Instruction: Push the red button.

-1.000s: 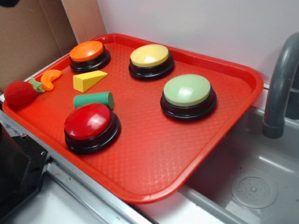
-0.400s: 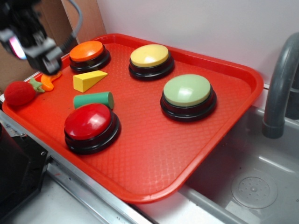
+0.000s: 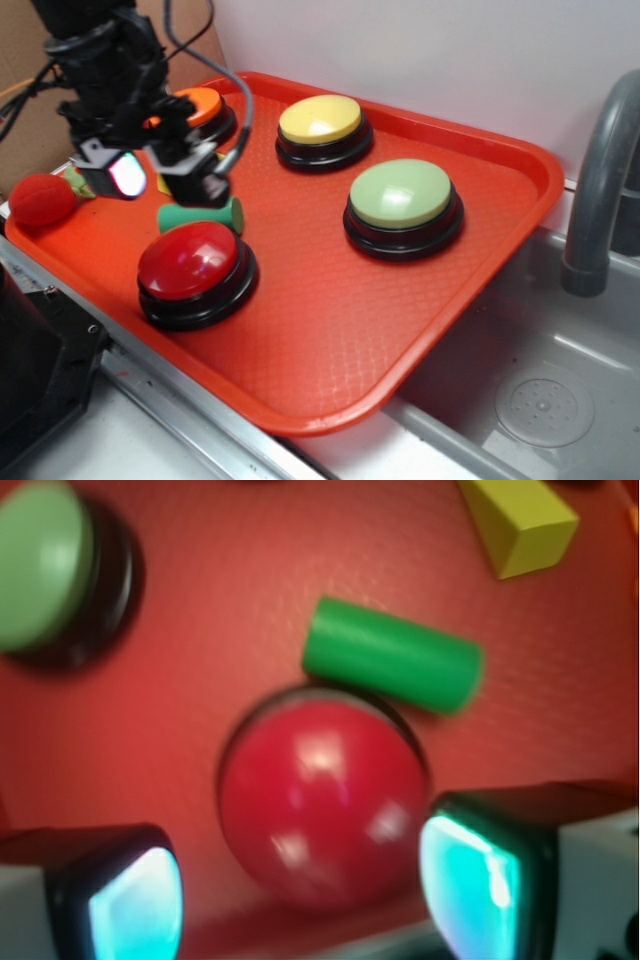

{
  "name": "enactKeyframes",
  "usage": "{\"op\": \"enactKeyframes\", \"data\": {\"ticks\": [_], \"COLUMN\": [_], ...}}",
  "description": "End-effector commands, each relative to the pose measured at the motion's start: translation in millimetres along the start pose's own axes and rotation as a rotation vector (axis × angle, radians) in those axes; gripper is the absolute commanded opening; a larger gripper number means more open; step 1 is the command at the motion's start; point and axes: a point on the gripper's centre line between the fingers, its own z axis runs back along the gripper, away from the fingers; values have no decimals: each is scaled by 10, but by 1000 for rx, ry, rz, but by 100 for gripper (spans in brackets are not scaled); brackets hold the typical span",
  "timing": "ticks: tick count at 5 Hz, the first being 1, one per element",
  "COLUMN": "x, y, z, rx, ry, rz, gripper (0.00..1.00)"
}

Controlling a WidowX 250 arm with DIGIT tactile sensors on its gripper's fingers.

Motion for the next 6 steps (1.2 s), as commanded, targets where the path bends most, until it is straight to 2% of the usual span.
{"op": "enactKeyframes", "data": {"ticks": [1,3,6], "x": [187,117,52], "y": [-29,-132,-170], "z": [-285,-318,-45], "rx": [76,123,160], "ry": [86,81,-1], "rz": [-93,-175,-189], "gripper": [100,100,100]}}
